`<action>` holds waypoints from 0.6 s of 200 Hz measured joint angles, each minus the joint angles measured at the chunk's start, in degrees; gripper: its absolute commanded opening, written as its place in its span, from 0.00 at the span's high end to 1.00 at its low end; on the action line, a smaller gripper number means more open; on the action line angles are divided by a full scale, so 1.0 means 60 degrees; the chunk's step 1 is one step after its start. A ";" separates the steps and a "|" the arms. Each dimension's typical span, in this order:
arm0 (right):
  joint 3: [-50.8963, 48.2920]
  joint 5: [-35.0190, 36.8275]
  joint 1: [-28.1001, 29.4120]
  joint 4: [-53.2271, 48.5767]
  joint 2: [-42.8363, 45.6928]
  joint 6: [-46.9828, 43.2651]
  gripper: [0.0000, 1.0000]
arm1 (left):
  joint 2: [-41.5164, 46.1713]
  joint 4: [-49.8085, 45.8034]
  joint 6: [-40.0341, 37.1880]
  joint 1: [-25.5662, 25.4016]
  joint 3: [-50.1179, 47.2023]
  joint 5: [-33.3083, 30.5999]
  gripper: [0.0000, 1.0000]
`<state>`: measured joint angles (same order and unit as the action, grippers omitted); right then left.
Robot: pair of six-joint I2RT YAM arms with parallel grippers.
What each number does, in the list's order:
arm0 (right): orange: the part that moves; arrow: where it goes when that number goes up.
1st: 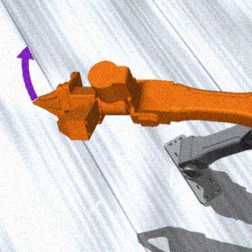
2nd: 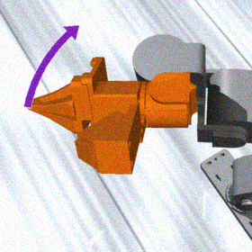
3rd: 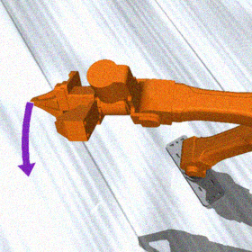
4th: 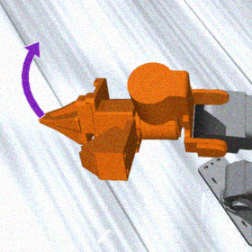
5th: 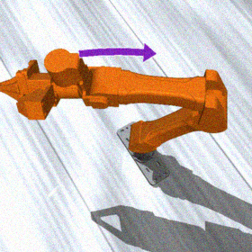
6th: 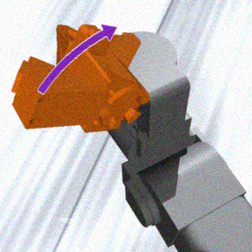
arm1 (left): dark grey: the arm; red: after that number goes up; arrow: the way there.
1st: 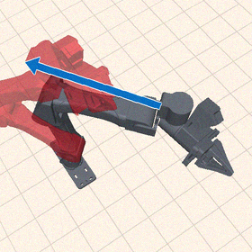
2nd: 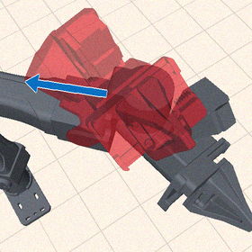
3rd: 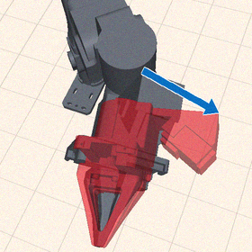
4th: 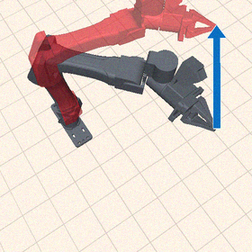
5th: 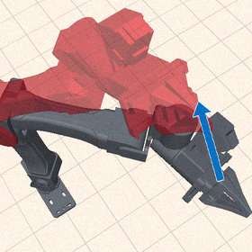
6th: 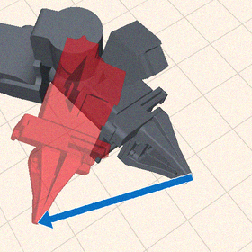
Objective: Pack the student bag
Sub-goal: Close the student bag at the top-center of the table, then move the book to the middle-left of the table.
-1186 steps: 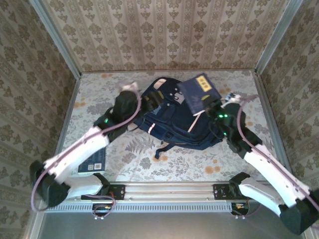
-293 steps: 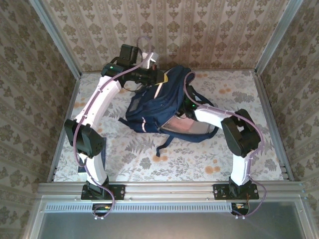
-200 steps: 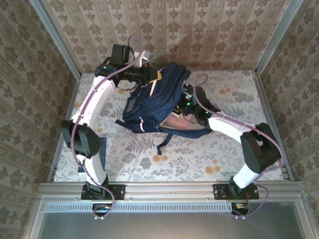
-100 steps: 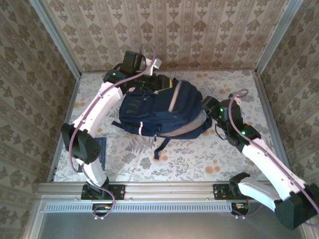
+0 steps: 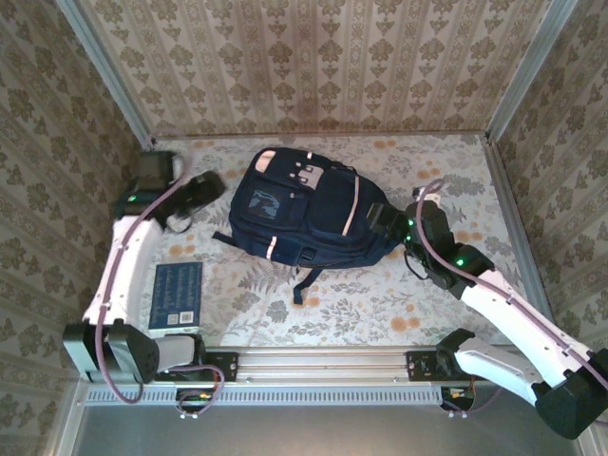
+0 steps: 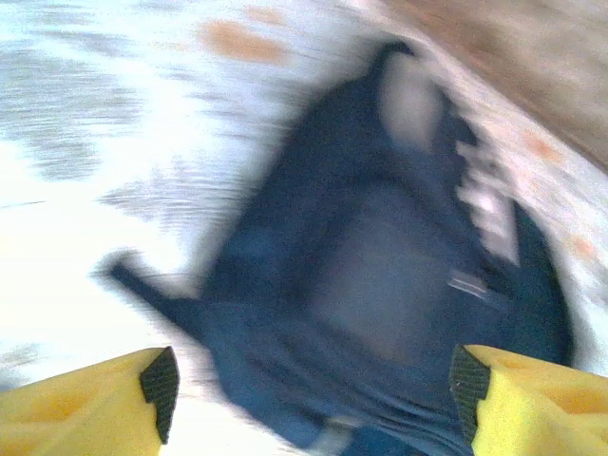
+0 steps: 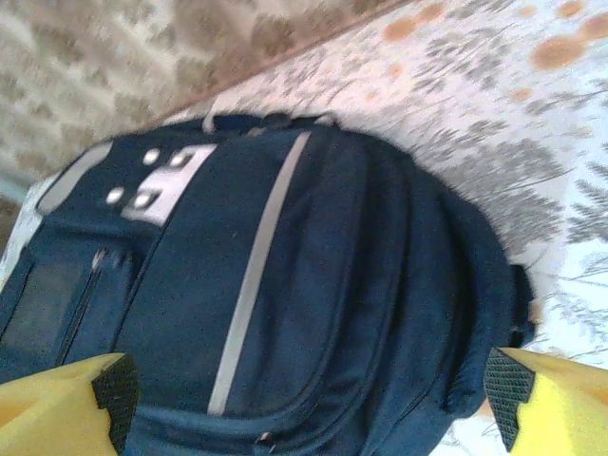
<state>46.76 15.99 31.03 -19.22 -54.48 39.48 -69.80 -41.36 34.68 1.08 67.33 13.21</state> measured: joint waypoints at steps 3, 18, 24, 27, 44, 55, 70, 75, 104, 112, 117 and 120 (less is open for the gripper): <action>-0.0004 -0.0036 0.0076 0.0015 -0.0026 -0.0044 0.04 | 0.0098 0.0000 0.0138 0.0342 -0.0262 -0.0066 0.05; -0.0004 -0.0259 0.0444 0.0215 -0.0273 -0.0237 0.04 | 0.0353 -0.0295 0.0627 0.1632 -0.1351 -0.0925 0.00; -0.0004 -0.0335 0.0568 0.0291 -0.0382 -0.0302 0.04 | 0.0353 -0.0368 0.0812 0.1891 -0.1694 -0.1264 0.00; -0.0004 -0.0397 0.0627 0.0342 -0.0441 -0.0317 0.04 | 0.0339 -0.0401 0.0911 0.2014 -0.1865 -0.1428 0.00; 0.0000 -0.0696 0.0907 0.0579 -0.0765 -0.0423 0.04 | 0.0153 -0.0463 0.1519 0.2772 -0.2805 -0.1953 0.00; -0.0004 -0.0907 0.1031 0.0732 -0.0965 -0.0492 0.04 | -0.0113 -0.0404 0.1792 0.3370 -0.3315 -0.2146 0.00; -0.0004 -0.1257 0.1202 0.0958 -0.1173 -0.0565 0.04 | -0.0488 -0.0266 0.1985 0.4033 -0.3818 -0.2288 0.00; -0.0004 -0.1355 0.1253 0.1042 -0.1224 -0.0586 0.04 | -0.0586 -0.0226 0.2022 0.4175 -0.3945 -0.2335 0.00; 0.0000 -0.1982 0.1657 0.1555 -0.1647 -0.0663 0.04 | -0.0739 0.0200 0.2058 0.4524 -0.4335 -0.2568 0.00; 0.0000 -0.2153 0.1785 0.1654 -0.1836 -0.0707 0.04 | -0.0812 0.0350 0.2055 0.4608 -0.4397 -0.2575 0.00; 0.0000 -0.2251 0.1854 0.1687 -0.1942 -0.0743 0.04 | -0.0889 0.0415 0.2055 0.4656 -0.4415 -0.2601 0.00; 0.0000 -0.2306 0.1898 0.1712 -0.2022 -0.0758 0.04 | -0.0943 0.0452 0.2055 0.4663 -0.4419 -0.2605 0.00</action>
<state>46.76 2.15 42.41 -8.95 -66.61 34.94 -75.46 -38.65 47.00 29.06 40.82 -2.42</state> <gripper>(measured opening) 0.959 0.999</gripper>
